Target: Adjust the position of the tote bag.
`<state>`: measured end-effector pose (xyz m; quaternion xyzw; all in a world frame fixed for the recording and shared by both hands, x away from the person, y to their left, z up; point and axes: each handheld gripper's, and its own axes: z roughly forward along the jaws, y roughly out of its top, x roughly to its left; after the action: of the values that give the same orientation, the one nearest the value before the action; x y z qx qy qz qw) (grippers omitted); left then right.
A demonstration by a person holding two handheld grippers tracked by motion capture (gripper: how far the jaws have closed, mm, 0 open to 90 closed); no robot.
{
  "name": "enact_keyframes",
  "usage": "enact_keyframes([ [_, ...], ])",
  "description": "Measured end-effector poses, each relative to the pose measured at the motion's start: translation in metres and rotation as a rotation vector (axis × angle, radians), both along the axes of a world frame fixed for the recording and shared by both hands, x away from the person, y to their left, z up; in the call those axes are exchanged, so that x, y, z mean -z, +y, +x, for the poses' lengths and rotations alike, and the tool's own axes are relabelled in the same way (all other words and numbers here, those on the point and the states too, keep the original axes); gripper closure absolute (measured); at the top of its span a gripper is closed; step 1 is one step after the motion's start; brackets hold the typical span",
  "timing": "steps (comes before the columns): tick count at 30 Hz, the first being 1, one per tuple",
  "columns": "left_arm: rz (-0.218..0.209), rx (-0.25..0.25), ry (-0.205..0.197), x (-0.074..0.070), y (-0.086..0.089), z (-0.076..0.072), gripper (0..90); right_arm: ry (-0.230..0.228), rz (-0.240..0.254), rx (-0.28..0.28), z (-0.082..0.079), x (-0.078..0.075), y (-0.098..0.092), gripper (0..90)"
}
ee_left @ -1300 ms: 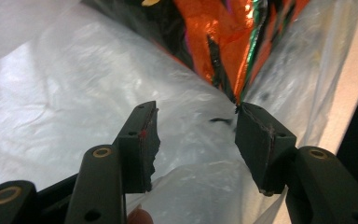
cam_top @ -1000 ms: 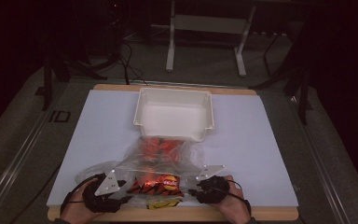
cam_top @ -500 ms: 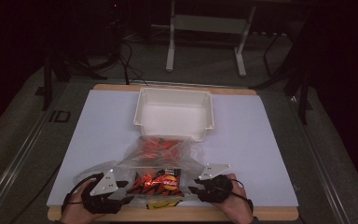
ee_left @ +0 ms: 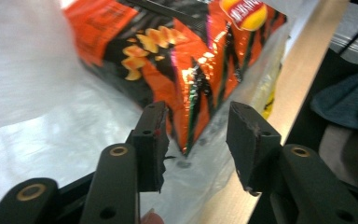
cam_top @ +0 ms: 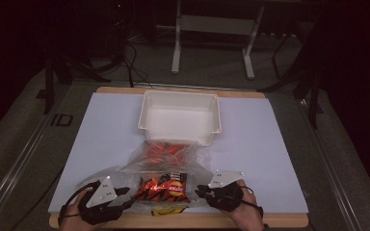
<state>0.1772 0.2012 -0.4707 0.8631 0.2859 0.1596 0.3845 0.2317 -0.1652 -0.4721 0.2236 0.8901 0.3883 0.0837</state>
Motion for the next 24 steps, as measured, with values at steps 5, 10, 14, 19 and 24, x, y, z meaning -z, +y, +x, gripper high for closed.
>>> enact_keyframes([
  [5,0.013,-0.095,-0.041,-0.004,0.010,0.000,61.8,-0.024,0.034,-0.022,-0.004,-0.007,0.002,85.7],
  [10,0.046,-0.159,-0.050,0.000,0.012,0.010,58.6,-0.046,0.028,0.011,0.004,-0.007,0.011,81.5],
  [14,0.056,-0.177,-0.016,0.009,0.014,0.022,55.7,-0.048,0.004,0.045,0.012,-0.002,0.015,78.2],
  [19,0.075,-0.196,0.004,0.021,0.014,0.033,53.2,-0.027,0.007,0.080,0.020,0.007,0.015,75.1],
  [24,0.042,-0.220,0.015,0.029,0.021,0.048,51.8,-0.009,0.025,0.136,0.031,0.010,0.011,73.2],
])
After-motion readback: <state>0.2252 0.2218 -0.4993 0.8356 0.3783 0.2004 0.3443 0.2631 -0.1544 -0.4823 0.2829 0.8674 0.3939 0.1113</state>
